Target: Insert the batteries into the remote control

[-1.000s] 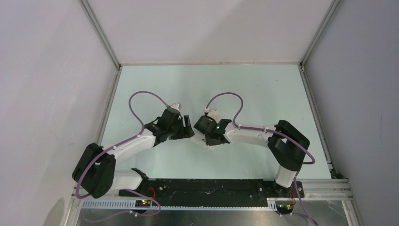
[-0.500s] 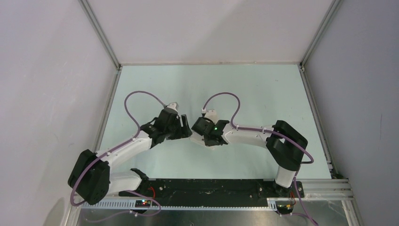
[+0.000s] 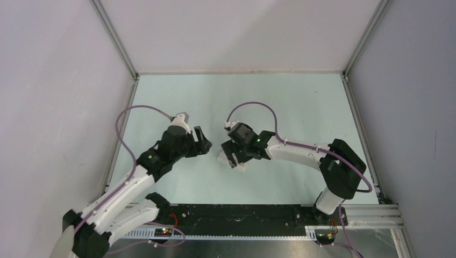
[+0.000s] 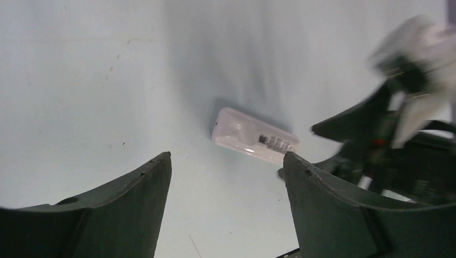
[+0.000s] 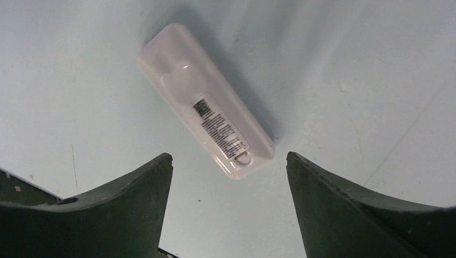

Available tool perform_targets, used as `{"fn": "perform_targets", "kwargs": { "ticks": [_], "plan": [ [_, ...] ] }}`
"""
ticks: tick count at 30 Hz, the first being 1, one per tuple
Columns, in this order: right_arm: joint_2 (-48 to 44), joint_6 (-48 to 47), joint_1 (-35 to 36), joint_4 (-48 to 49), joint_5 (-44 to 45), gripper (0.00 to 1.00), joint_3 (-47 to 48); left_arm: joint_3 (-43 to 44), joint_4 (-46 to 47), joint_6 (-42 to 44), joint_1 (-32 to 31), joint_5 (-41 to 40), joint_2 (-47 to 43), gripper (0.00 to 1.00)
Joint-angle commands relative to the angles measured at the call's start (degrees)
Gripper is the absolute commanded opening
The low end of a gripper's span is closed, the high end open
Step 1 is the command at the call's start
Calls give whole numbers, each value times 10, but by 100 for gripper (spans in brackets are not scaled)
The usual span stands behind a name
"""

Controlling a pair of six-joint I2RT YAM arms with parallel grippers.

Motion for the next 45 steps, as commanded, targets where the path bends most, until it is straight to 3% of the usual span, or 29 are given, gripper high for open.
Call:
{"fn": "perform_targets", "kwargs": {
  "ticks": [1, 11, 17, 19, 24, 27, 29, 36, 45],
  "plan": [
    [28, -129, 4, 27, -99, 86, -6, 7, -10, 14, 6, -37, -89, 81],
    [75, -210, -11, 33, -110, 87, -3, 4, -27, 14, 5, -12, -144, 83],
    [114, -218, -6, 22, -81, 80, 3, 8, -33, 17, 5, -6, -133, 84],
    [121, -214, -3, 20, -75, 73, 5, 8, -34, 19, 5, -7, -132, 84],
    [111, -178, -1, 26, -50, 40, 6, 6, -38, 21, 6, -2, -134, 86],
    [88, -152, 1, 35, -48, 34, 1, 9, -38, 37, 5, 20, -133, 89],
    [68, -134, -2, 42, -63, 33, -3, 12, -37, 49, 5, 31, -134, 92],
    [-36, -6, -47, 143, -245, 30, -48, 26, -33, 66, 5, 41, -157, 98],
    [-145, 171, -71, 338, -407, 30, -91, 68, 44, 39, 5, 169, -150, 100]
  ]
}}
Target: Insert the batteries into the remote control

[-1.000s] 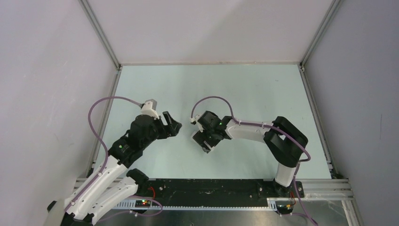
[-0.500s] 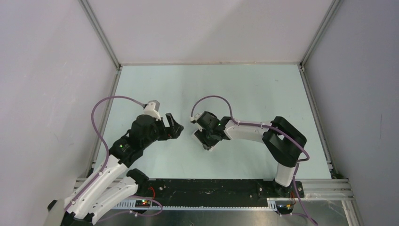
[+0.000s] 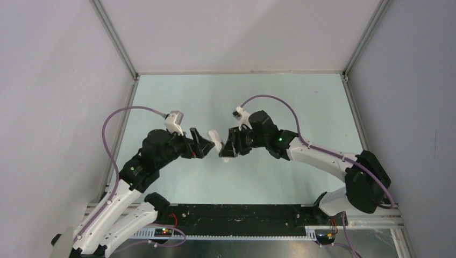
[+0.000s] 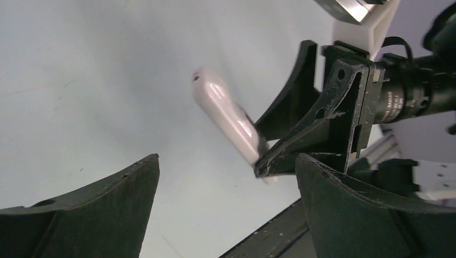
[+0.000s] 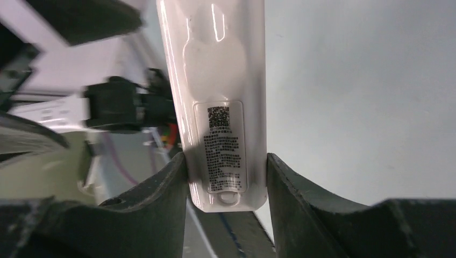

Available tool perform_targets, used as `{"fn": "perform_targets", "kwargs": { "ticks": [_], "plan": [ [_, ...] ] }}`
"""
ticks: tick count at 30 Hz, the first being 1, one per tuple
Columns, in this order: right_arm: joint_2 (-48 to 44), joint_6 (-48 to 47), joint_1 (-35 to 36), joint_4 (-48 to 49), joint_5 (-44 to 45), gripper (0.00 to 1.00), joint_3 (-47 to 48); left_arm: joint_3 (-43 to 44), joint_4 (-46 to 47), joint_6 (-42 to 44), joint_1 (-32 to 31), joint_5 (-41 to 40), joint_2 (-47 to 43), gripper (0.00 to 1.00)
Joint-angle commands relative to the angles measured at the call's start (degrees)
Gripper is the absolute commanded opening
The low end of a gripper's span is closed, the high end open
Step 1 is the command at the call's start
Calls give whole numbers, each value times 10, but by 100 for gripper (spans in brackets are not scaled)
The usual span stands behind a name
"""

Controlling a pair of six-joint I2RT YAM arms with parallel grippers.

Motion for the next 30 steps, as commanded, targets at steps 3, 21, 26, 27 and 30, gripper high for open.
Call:
{"fn": "perform_targets", "kwargs": {
  "ticks": [3, 21, 26, 27, 30],
  "plan": [
    [-64, 187, 2, 211, -145, 29, -27, 59, 100, -30, 3, 96, 6, 100],
    [-94, 438, 4, 516, -230, 29, -69, 52, 276, -141, 3, 173, -8, 90],
    [-96, 450, 4, 528, -232, 29, -69, 49, 278, -149, 3, 183, 3, 90],
    [-96, 450, 4, 529, -232, 29, -69, 46, 278, -150, 3, 181, 5, 90],
    [-99, 450, 2, 529, -230, 29, -71, 39, 278, -151, 3, 172, 5, 89]
  ]
}}
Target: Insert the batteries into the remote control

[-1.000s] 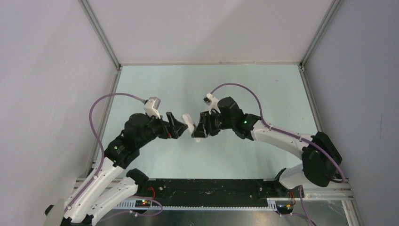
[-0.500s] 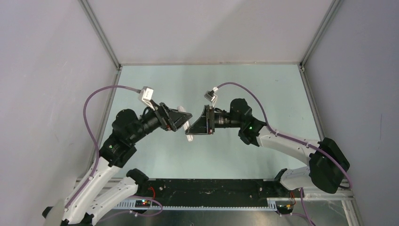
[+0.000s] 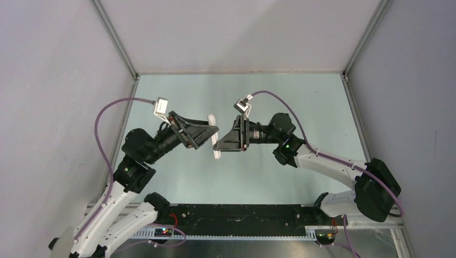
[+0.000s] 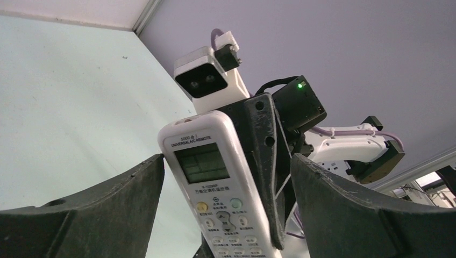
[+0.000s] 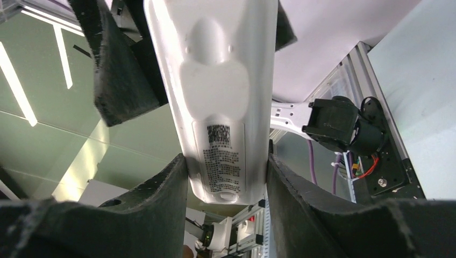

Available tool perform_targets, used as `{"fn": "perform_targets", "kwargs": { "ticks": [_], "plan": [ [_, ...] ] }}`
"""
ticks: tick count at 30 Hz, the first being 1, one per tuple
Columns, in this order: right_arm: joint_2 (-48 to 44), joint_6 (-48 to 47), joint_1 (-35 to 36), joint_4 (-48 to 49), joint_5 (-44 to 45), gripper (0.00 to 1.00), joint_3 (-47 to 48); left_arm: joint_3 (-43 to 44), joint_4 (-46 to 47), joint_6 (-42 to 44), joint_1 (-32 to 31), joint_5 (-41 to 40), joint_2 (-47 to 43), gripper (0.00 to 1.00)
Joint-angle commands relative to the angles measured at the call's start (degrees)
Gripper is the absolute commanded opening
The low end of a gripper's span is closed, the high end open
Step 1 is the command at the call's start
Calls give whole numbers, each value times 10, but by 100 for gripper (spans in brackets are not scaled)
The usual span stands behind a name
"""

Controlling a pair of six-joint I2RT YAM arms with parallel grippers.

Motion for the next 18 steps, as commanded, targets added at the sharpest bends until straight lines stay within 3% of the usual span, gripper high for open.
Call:
{"fn": "perform_targets", "kwargs": {
  "ticks": [1, 9, 18],
  "plan": [
    [-24, 11, -2, 52, -13, 29, -4, -17, 16, -15, 2, 8, 5, 89],
    [-29, 8, -6, 48, -12, 28, -11, -28, 7, -20, 2, -17, 0, 89],
    [-10, 32, -6, 75, -11, 27, -14, -18, 8, -47, 2, 22, 18, 79]
  ]
}}
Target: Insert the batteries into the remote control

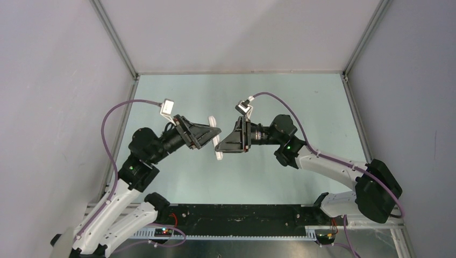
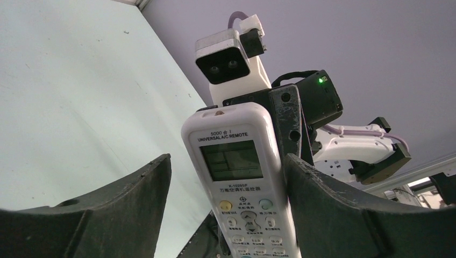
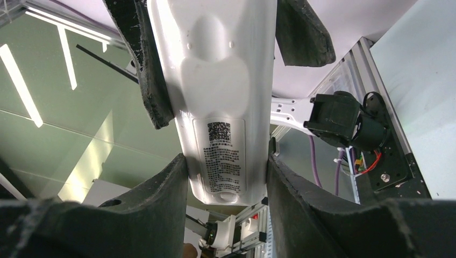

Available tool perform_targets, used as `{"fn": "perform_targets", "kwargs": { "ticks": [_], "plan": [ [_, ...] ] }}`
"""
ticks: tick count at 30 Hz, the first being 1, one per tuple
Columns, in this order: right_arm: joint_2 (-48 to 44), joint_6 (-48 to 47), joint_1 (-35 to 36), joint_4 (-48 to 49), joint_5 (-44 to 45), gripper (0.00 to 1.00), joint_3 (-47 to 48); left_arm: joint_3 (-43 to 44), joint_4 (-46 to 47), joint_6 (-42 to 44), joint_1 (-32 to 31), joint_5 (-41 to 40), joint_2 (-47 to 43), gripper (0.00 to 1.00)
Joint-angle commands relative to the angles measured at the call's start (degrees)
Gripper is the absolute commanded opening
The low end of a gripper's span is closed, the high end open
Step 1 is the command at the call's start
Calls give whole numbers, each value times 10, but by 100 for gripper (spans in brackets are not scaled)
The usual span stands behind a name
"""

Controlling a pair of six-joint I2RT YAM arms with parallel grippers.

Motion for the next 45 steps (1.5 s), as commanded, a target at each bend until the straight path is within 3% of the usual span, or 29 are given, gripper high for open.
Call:
{"fn": "perform_targets", "kwargs": {
  "ticks": [1, 8, 17, 19, 22, 26, 30, 36, 38, 42, 45],
  "plan": [
    [0, 23, 0, 68, -7, 27, 4, 9, 12, -23, 2, 31, 15, 79],
    [19, 44, 3, 91, -7, 27, 4, 3, 23, -35, 2, 42, 16, 71],
    [26, 34, 1, 40, 6, 29, 4, -6, 23, -26, 2, 37, 15, 37],
    [20, 20, 0, 13, 12, 33, 4, -10, 22, -19, 2, 27, 13, 31],
    [6, -10, -4, -58, 24, 49, 4, -9, 8, -2, 2, 13, 10, 25],
    [-27, -64, -17, -189, 73, 75, 4, 9, -64, 29, 2, -29, 15, 23],
    [-73, -120, -37, -305, 120, 87, -2, 24, -124, 53, 2, -83, 29, 23],
    [-134, -211, -53, -508, 245, 92, -4, 33, -208, 75, 3, -185, 91, 23],
    [-150, -232, -53, -556, 288, 92, -4, 41, -239, 88, 3, -266, 123, 23],
    [-183, -251, -52, -604, 333, 92, -17, 55, -274, 117, 6, -372, 197, 23],
    [-205, -252, -53, -616, 349, 92, -33, 64, -277, 129, 13, -401, 264, 23]
  ]
}}
